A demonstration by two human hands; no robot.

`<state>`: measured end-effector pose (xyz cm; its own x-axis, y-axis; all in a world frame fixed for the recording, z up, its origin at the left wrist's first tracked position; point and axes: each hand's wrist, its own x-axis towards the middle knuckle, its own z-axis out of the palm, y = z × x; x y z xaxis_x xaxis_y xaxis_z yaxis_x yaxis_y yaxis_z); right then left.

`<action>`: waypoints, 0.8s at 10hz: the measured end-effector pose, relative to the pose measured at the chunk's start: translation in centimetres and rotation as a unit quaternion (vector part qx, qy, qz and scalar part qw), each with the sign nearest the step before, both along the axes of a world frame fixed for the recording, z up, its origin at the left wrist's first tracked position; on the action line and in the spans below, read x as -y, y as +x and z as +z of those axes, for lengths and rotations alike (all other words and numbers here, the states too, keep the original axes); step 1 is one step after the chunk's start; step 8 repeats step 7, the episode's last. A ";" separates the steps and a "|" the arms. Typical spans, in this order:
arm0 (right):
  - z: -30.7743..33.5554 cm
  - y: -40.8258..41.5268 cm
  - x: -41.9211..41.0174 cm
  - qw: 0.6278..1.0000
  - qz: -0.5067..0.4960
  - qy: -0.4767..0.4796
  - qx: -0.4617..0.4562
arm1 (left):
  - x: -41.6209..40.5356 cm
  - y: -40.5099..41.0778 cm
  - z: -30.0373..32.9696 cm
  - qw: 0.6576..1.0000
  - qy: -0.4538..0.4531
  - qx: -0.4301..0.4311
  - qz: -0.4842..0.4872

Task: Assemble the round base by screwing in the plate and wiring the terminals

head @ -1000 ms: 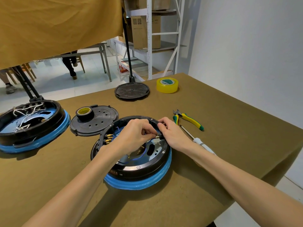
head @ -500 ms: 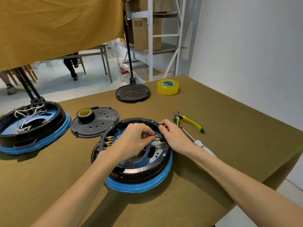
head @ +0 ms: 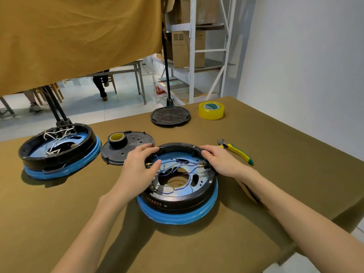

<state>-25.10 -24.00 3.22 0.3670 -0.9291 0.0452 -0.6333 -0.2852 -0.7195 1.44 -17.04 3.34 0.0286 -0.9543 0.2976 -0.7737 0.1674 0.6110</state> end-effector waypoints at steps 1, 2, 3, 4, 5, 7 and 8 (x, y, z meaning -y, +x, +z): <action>0.1 -0.2 -0.7 0.999 0.002 0.017 0.033 | -1.7 -0.6 -1.4 0.989 0.026 -0.146 0.024; -0.9 -0.4 -2.3 0.997 -0.025 0.009 0.068 | -3.2 -0.9 -2.6 0.974 -0.010 -0.219 0.060; -2.1 -0.4 -3.7 0.993 -0.054 0.012 0.108 | -4.6 -0.9 -3.1 0.975 -0.019 -0.207 0.079; -2.0 0.7 -3.6 0.990 -0.073 0.009 0.123 | -6.2 -0.9 -3.5 0.970 -0.043 -0.215 0.108; -1.2 2.8 -3.2 0.985 -0.080 0.036 0.145 | -7.9 -0.3 -3.9 0.958 -0.042 -0.252 0.131; 0.7 1.7 -5.4 0.979 -0.131 -0.068 0.141 | -11.0 0.5 -5.0 0.955 -0.074 -0.259 0.125; 0.7 1.7 -5.4 0.979 -0.131 -0.068 0.141 | -11.0 0.5 -5.0 0.955 -0.074 -0.259 0.125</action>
